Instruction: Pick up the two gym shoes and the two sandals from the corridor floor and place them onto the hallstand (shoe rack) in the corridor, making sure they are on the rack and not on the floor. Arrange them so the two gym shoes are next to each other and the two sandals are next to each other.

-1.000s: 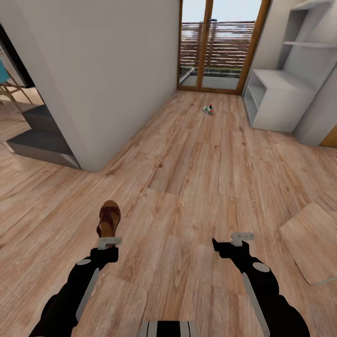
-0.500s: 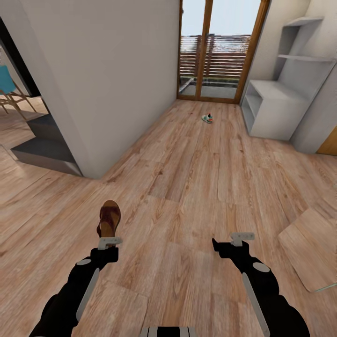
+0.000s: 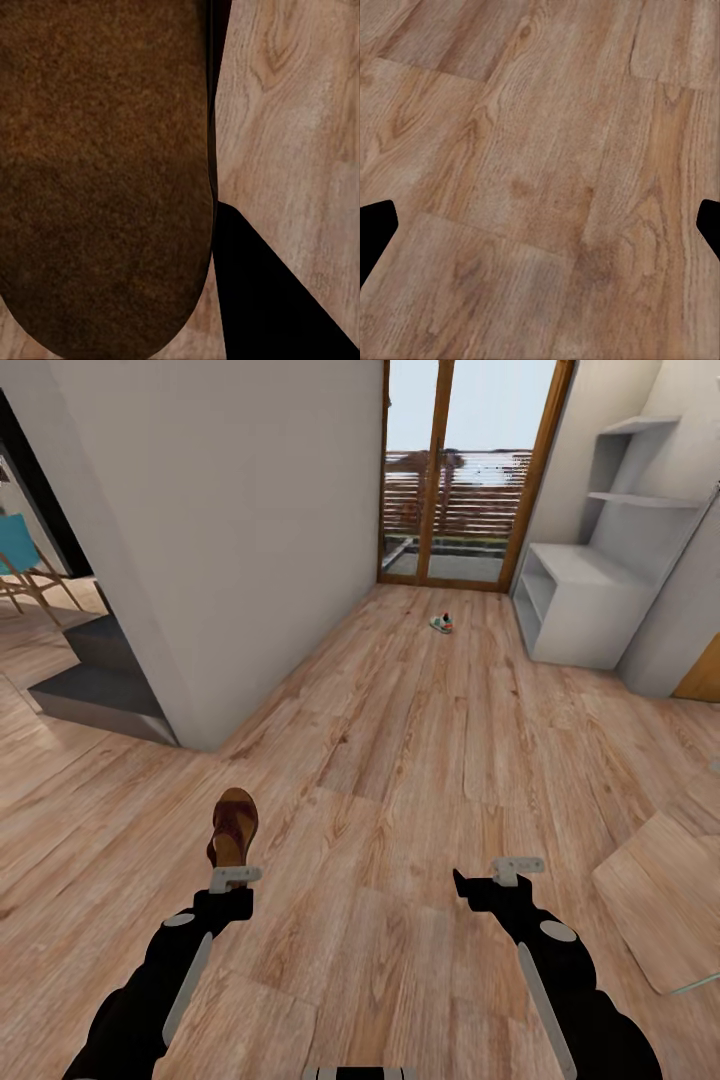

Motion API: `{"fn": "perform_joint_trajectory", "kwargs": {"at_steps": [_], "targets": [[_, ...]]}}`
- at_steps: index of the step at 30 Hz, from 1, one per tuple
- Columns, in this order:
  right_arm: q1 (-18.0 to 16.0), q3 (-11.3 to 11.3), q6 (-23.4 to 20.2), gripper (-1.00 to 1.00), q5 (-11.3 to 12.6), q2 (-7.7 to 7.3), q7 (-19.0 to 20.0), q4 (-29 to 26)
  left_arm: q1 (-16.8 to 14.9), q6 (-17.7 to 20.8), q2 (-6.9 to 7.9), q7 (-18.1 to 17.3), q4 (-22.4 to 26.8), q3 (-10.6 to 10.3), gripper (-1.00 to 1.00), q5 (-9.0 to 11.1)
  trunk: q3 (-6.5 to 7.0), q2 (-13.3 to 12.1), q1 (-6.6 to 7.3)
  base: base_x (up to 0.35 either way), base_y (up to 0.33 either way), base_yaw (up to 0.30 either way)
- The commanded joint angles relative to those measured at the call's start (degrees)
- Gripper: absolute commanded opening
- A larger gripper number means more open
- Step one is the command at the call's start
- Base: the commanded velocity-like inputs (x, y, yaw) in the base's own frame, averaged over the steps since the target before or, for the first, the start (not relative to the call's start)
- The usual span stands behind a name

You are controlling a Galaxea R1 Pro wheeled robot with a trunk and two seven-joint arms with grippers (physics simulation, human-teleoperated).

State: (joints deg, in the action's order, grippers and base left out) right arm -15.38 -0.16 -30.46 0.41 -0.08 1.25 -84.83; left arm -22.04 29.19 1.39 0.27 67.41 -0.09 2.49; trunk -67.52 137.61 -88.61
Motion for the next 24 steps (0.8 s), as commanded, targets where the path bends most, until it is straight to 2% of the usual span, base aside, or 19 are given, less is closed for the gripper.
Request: {"fn": "perform_joint_trajectory", "kwargs": {"at_steps": [1,9,24], "targets": [[0.0,0.0,-0.3,1.0,0.0,-0.01,0.1,-0.1,0.0,0.3,0.02,-0.2,0.1,0.0,-1.0,0.1,0.05,0.0,0.01,0.0,0.0,0.0],[0.0,0.0,-0.3,1.0,0.0,-0.01,0.2,-0.1,0.0,0.3,0.02,-0.2,0.2,0.0,-1.0,0.1,0.8,0.0,0.01,0.0,0.0,0.0],[0.0,0.0,-0.3,1.0,0.0,-0.01,0.1,-0.1,0.0,0.3,0.02,-0.3,0.2,0.0,-1.0,0.1,-0.31,5.6,-3.07,0.0,0.0,0.0]]}}
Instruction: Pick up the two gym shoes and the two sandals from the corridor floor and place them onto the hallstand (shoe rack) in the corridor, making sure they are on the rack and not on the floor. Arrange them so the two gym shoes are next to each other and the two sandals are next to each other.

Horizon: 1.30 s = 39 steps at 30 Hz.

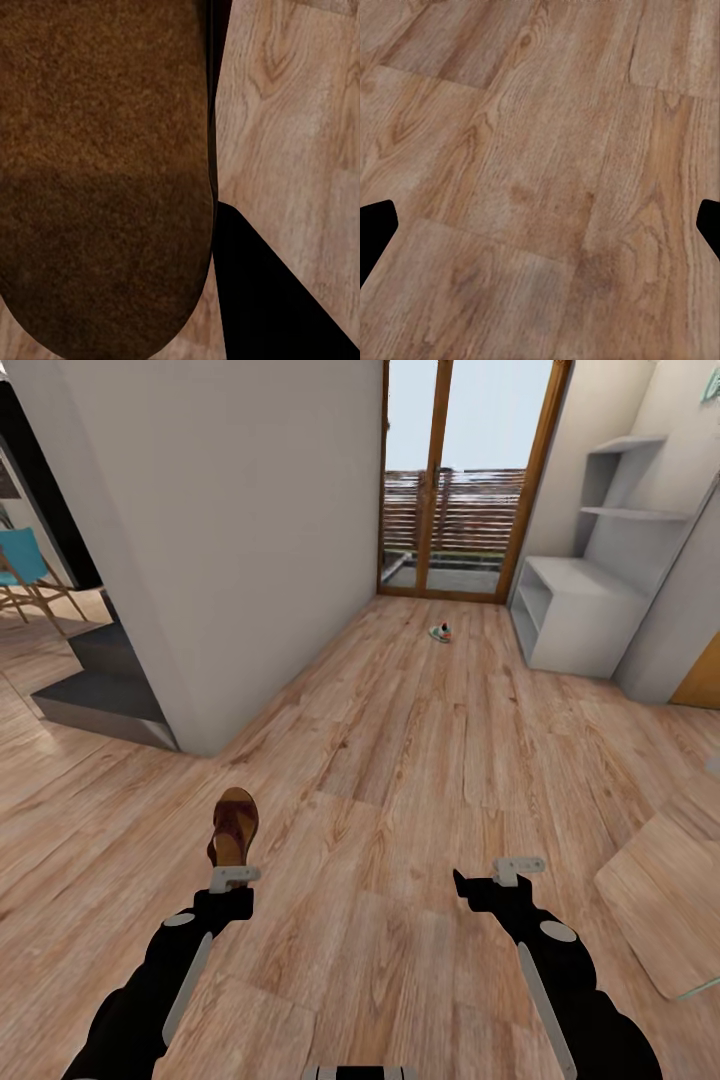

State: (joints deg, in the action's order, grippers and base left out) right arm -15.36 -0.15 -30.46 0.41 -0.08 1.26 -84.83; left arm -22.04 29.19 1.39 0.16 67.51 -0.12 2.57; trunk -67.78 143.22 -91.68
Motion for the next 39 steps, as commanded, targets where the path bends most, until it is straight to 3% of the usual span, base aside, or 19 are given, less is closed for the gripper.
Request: {"fn": "perform_joint_trajectory", "kwargs": {"at_steps": [1,39], "targets": [[0.0,0.0,-0.3,1.0,0.0,-0.01,0.1,-0.1,0.0,0.3,0.02,-0.2,0.1,0.0,-1.0,0.1,0.05,0.0,0.01,0.0,0.0,0.0],[0.0,0.0,-0.3,1.0,0.0,-0.01,0.1,-0.1,0.0,0.3,0.02,-0.2,0.1,0.0,-1.0,0.1,3.61,0.0,0.01,0.0,0.0,0.0]]}}
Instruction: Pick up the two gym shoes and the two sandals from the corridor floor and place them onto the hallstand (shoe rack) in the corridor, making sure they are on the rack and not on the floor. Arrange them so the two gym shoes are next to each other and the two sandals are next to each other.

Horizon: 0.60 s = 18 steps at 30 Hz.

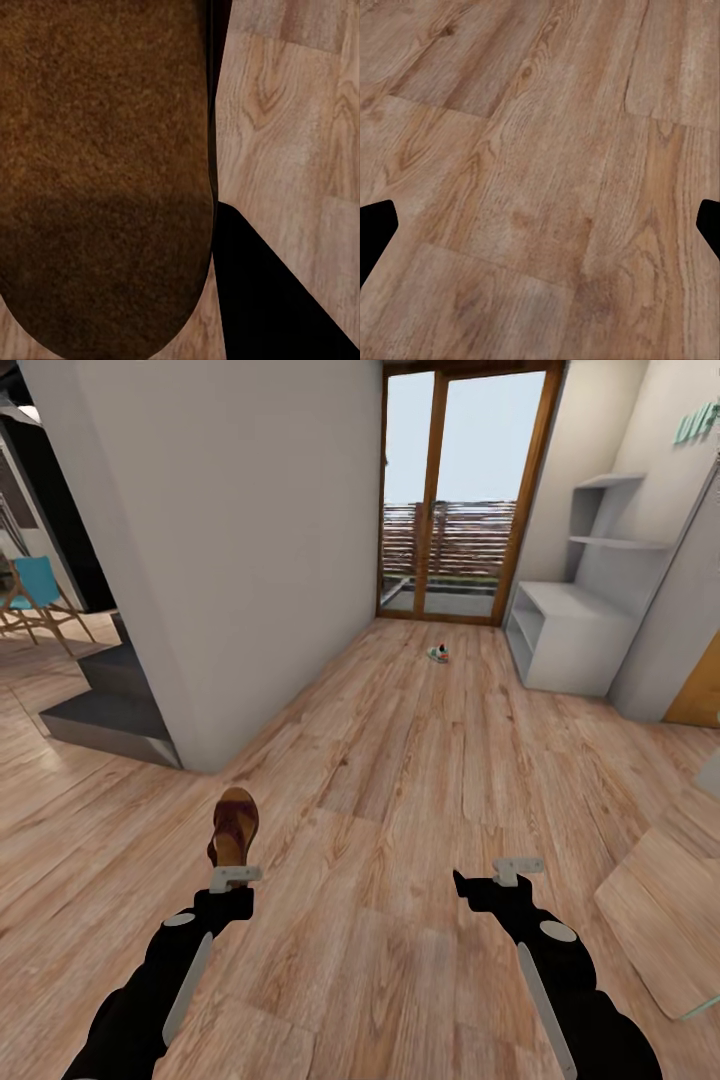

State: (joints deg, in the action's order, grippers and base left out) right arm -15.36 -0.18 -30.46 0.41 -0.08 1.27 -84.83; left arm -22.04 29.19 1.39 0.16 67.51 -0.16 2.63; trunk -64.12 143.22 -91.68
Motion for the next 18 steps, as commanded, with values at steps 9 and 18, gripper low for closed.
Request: {"fn": "perform_joint_trajectory", "kwargs": {"at_steps": [9,18], "targets": [[0.0,0.0,-0.3,1.0,0.0,-0.01,0.1,-0.1,0.0,0.3,0.02,-0.2,0.1,0.0,-1.0,0.1,0.8,0.0,0.01,0.0,0.0,0.0],[0.0,0.0,-0.3,1.0,0.0,-0.01,0.1,-0.1,0.0,0.5,-0.89,-0.2,5.5,-0.1,-1.0,0.2,1.64,0.0,0.01,0.092,0.0,0.0]]}}
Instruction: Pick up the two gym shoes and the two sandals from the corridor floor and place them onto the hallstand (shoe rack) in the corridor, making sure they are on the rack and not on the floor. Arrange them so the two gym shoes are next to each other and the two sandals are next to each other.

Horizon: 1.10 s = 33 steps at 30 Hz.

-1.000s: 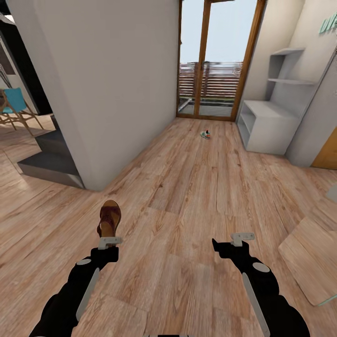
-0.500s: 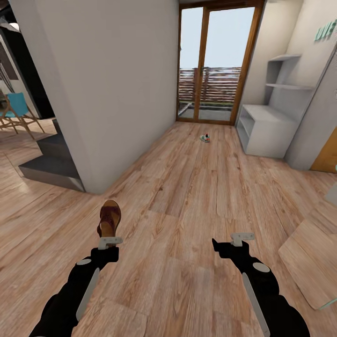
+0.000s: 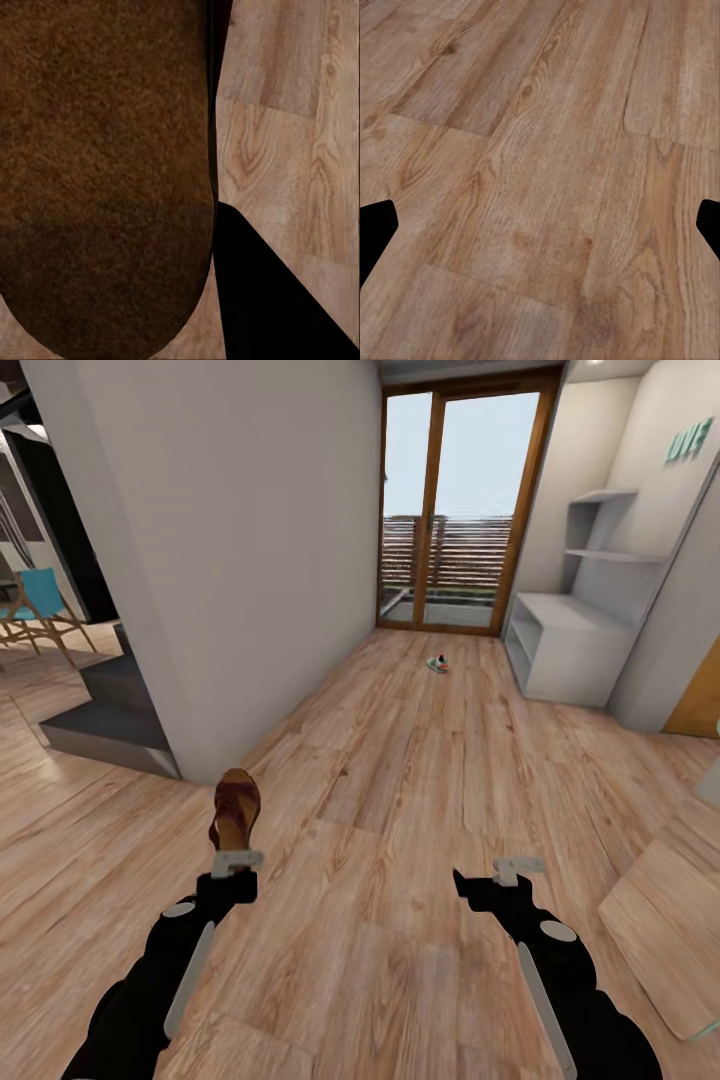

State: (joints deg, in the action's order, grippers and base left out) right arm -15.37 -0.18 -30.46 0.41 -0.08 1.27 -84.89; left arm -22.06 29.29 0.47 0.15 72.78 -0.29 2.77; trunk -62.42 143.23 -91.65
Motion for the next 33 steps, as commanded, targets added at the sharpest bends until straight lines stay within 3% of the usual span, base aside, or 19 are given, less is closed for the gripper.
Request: {"fn": "perform_joint_trajectory", "kwargs": {"at_steps": [1,8,10,14,33], "targets": [[0.0,0.0,-0.3,1.0,0.0,-0.01,0.1,-0.1,0.0,0.4,-0.15,-0.2,1.4,-0.1,-1.0,0.0,0.04,0.0,-0.02,0.278,0.0,0.0],[0.0,0.0,-0.3,1.0,0.0,-0.01,0.1,-0.1,0.2,1.0,-0.3,-0.1,2.6,-0.3,-1.0,0.0,0.69,0.0,-0.02,0.216,0.0,0.0],[0.0,0.0,-0.3,1.0,0.0,-0.01,0.1,-0.1,0.2,4.2,-0.3,-0.1,2.7,-0.2,-1.0,0.0,0.88,0.0,-0.02,0.045,0.0,0.0],[0.0,0.0,-0.3,1.0,0.0,-0.01,0.1,-0.1,0.2,5.8,-0.3,-0.1,2.7,-0.2,-1.0,0.0,1.25,0.0,-0.02,0.039,0.0,0.0],[0.0,0.0,-0.3,1.0,0.1,-0.01,0.1,0.1,0.2,6.0,-0.3,-0.2,2.6,-0.2,-1.0,0.1,3.04,0.0,-0.02,0.295,-0.013,0.0]]}}
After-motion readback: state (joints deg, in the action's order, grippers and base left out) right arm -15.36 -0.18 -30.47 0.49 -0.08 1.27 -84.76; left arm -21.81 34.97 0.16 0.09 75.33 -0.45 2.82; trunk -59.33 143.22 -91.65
